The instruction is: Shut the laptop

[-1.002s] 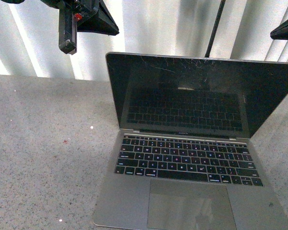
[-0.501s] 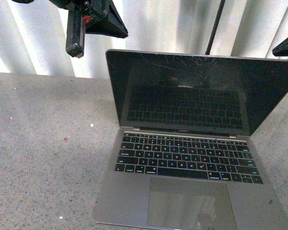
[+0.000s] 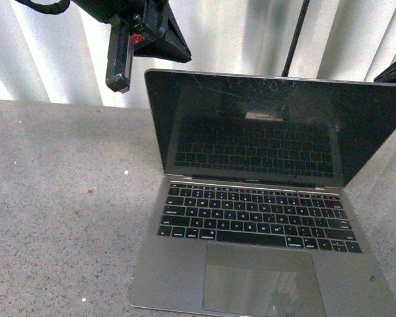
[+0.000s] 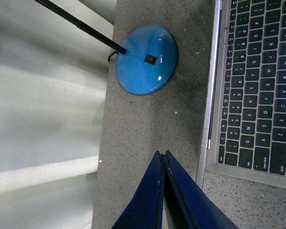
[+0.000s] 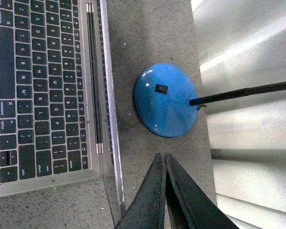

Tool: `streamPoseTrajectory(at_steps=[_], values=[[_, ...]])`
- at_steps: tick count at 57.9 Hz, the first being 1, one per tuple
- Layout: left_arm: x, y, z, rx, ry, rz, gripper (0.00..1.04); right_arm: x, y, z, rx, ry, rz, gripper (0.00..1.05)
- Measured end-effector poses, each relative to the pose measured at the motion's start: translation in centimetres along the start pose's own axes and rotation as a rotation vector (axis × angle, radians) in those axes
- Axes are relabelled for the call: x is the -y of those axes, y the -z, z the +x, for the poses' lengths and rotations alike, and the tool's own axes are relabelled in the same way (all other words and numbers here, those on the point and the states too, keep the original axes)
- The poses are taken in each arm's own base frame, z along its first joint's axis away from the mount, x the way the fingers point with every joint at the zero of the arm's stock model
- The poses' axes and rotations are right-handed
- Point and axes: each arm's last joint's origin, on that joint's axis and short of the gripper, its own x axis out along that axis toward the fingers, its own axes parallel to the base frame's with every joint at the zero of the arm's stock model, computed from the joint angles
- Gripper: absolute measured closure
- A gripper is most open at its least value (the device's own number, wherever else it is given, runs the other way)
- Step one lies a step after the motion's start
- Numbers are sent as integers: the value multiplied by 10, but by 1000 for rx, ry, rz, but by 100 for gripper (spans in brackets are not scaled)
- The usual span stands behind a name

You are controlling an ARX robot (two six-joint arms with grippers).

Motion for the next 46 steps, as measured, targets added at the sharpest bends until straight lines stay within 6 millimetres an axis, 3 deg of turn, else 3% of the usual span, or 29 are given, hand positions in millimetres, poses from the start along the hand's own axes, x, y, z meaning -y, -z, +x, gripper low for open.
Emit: streamPoseTrajectory(at_steps=[46], values=[[13, -3, 10, 20, 15, 26, 101, -3, 1, 6, -22, 22, 22, 102]])
